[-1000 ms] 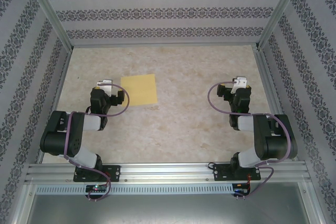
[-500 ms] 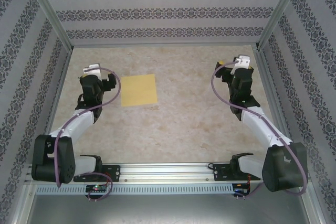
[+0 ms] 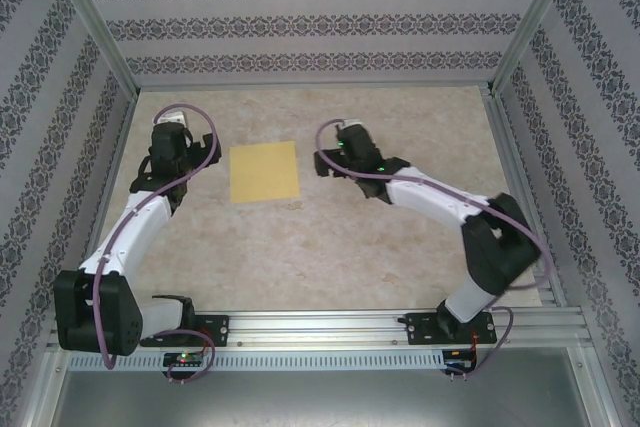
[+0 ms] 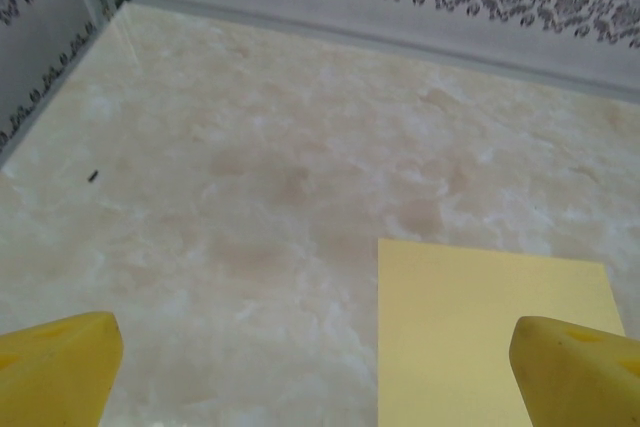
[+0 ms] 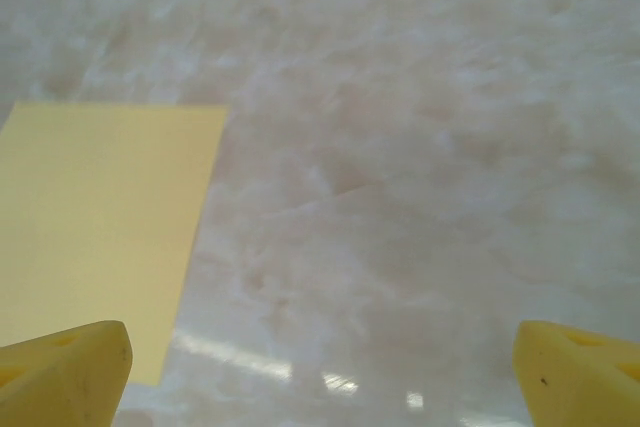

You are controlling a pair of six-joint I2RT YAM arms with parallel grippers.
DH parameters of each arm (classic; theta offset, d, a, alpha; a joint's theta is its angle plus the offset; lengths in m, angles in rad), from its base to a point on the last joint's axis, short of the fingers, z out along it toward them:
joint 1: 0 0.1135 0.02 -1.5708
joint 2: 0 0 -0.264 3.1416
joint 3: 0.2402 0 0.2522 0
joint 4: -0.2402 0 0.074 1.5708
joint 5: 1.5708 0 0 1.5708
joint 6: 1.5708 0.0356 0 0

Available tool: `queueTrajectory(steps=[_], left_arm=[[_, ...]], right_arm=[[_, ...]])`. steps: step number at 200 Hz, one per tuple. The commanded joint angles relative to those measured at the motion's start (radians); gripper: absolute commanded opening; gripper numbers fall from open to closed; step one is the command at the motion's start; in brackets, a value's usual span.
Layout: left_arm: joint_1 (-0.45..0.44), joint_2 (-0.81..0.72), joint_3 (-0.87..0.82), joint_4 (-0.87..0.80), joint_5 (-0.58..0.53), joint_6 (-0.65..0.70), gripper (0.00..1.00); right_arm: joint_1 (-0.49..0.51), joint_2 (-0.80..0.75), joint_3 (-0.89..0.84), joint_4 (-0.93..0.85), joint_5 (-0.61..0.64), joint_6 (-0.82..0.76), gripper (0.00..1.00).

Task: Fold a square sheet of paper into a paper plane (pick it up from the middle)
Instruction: Move the square sheet of paper to the center of the table.

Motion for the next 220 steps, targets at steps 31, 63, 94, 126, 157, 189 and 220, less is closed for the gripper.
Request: queueTrajectory(steps=[31, 63, 94, 126, 157, 189, 220], left_arm=[[0.005, 0.049, 0.055, -0.095, 0.042, -0.053, 1.0], [0.005, 0.052, 0.046, -0.092, 0.03, -0.064, 1.0], [0.005, 0.052, 0.046, -0.103, 0.006, -0.069, 1.0], [0.005, 0.057, 0.049, -0.107, 0.001, -0.076, 1.0], [0.005, 0.068, 0.057, -0.118, 0.0, -0.089, 1.0], [0.005, 0.085, 0.074, -0.136, 0.015, -0.086, 1.0], [0.005, 0.088, 0.077, -0.142, 0.019, -0.088, 1.0]], right_arm=[[0.123, 0.34, 0.395, -0.259, 0.093, -0.04, 0.98], [0.143, 0.52, 0.611, -0.38, 0.074, -0.057, 0.97], [0.148, 0.656, 0.778, -0.481, 0.041, -0.074, 0.95], [0.149, 0.734, 0.86, -0.557, 0.039, -0.083, 0.95], [0.15, 0.73, 0.802, -0.58, 0.038, -0.102, 0.96], [0.148, 0.659, 0.613, -0.578, 0.033, -0.147, 0.96], [0.137, 0.506, 0.311, -0.544, 0.018, -0.175, 0.96]])
